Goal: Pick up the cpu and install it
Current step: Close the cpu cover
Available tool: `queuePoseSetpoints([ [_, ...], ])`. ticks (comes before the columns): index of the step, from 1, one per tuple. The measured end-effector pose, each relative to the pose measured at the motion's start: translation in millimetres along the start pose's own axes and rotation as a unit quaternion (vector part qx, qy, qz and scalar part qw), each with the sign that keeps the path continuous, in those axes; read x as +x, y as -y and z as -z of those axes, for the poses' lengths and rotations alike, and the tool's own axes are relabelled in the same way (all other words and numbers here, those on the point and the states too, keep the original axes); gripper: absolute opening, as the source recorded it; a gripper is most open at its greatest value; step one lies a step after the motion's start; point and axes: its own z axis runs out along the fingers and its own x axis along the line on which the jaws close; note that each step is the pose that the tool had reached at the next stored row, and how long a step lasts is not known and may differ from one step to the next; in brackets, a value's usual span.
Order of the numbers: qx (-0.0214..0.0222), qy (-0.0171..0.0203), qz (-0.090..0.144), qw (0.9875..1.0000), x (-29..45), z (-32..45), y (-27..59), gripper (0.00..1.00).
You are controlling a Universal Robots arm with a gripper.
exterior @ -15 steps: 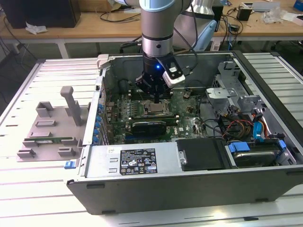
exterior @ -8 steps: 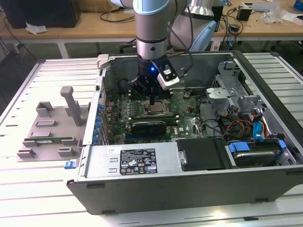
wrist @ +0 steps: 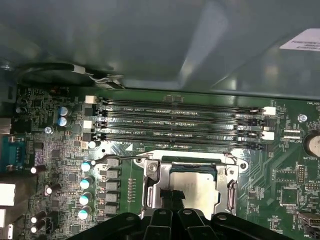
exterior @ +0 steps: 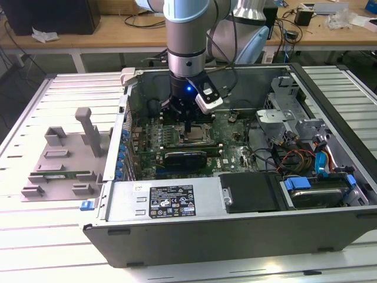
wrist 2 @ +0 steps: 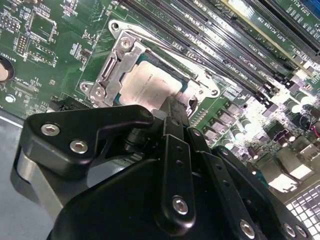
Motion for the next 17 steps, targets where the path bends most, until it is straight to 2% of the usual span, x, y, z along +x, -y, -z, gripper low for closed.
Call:
queuePoseSetpoints([
  [3, -0.0001, 0.0005, 0.000, 1.0000, 3.6, -1.0, 0.3, 0.11],
  [6, -0.0002, 0.0005, 0.000, 1.0000, 5.5, -5.0, 1.4, 0.11],
  [9, -0.0002, 0.0005, 0.000, 1.0000, 11.2, -9.7, 1.2, 0.11],
  [17, -0.0001, 0.0004, 0.000, 1.0000, 12.1, -13.1, 1.3, 0.11],
])
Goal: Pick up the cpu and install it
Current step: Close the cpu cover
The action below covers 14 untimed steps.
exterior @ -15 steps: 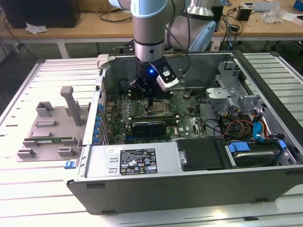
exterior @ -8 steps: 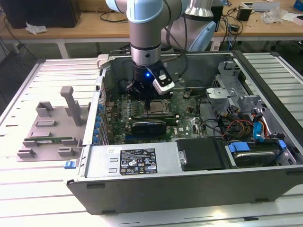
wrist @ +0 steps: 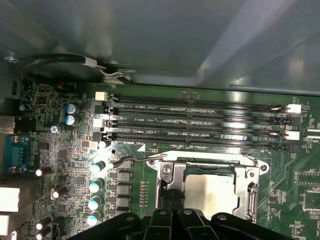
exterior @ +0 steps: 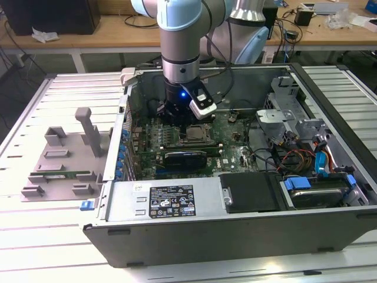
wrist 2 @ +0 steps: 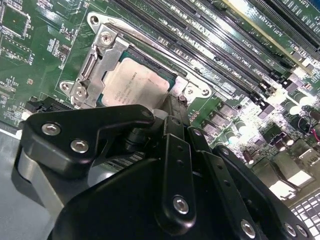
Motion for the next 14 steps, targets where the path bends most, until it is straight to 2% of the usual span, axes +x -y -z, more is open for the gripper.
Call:
queuePoseSetpoints([
  [9, -0.0004, 0.0003, 0.000, 1.0000, 0.0, -0.3, -0.1, 0.11],
  [14, -0.0001, 0.0001, 0.000, 1.0000, -0.1, 11.1, -0.2, 0.11],
])
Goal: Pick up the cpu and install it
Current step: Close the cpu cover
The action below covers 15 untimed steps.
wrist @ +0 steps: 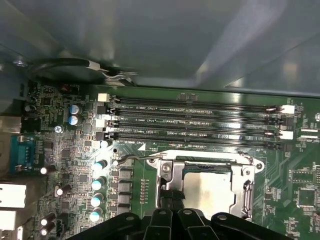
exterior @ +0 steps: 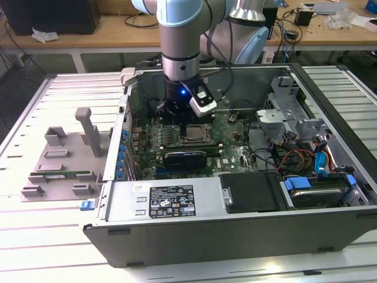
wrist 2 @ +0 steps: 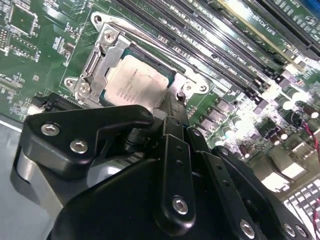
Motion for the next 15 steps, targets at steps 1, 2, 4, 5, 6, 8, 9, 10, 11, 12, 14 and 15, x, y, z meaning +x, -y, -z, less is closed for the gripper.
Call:
queuePoseSetpoints([
  [1, 0.0000, 0.0000, 0.000, 1.0000, -0.1, 4.3, 0.0, 0.11],
  [2, 0.0000, 0.0000, 0.000, 1.0000, -0.2, 9.4, -0.1, 0.11],
  [4, 0.0000, 0.0000, 0.000, 1.0000, -0.2, 15.9, -0.2, 0.11],
  [5, 0.0000, 0.0000, 0.000, 1.0000, -0.3, 19.7, -0.2, 0.11],
  [6, 0.0000, 0.0000, 0.000, 1.0000, -0.3, 22.7, -0.3, 0.11],
  [8, 0.0000, 0.0001, 0.000, 1.0000, -0.4, 28.4, -0.4, 0.11],
  [9, 0.0000, 0.0001, 0.000, 1.0000, -0.5, 30.9, -0.4, 0.11],
  [10, 0.0000, 0.0002, 0.000, 1.0000, -0.5, 32.5, -0.4, 0.11],
  [11, 0.0000, 0.0002, 0.000, 1.0000, -0.5, 33.4, -0.4, 0.11],
  [12, -0.0001, 0.0002, 0.000, 1.0000, -0.5, 33.4, -0.4, 0.11],
  [14, 0.0000, 0.0002, 0.000, 1.0000, -0.5, 33.5, -0.4, 0.11],
  [15, 0.0001, 0.0008, 0.000, 1.0000, -0.5, 33.6, -0.4, 0.11],
])
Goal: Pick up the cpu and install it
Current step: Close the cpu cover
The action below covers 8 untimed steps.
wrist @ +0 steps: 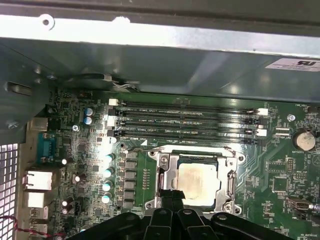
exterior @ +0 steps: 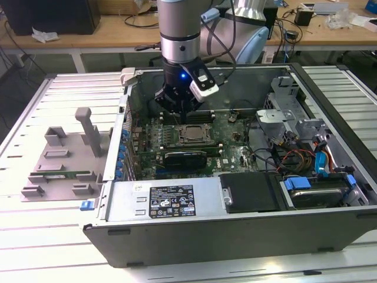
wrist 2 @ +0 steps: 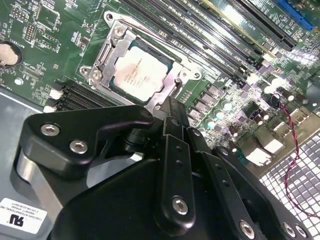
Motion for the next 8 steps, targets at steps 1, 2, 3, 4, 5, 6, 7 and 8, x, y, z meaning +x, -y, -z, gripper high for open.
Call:
queuePoseSetpoints([
  [1, 0.0004, 0.0055, 0.000, 1.0000, 0.1, 0.1, 0.1, 0.11],
  [2, 0.0007, 0.0114, 0.000, 0.9999, 0.0, 0.0, 0.0, 0.11],
  [3, 0.0010, 0.0176, 0.000, 0.9998, 0.0, -0.1, 0.0, 0.11],
  [4, 0.0012, 0.0215, 0.000, 0.9998, 0.0, -0.1, 0.0, 0.11],
  [5, 0.0012, 0.0221, 0.000, 0.9998, -0.1, -0.2, 0.0, 0.11],
  [6, 0.0012, 0.0222, 0.000, 0.9998, -0.8, -0.2, 0.3, 0.11],
  [7, 0.0012, 0.0221, 0.000, 0.9998, -1.7, -0.2, 0.6, 0.11],
  [8, 0.0012, 0.0221, 0.000, 0.9998, -4.3, -0.1, 1.5, 0.11],
])
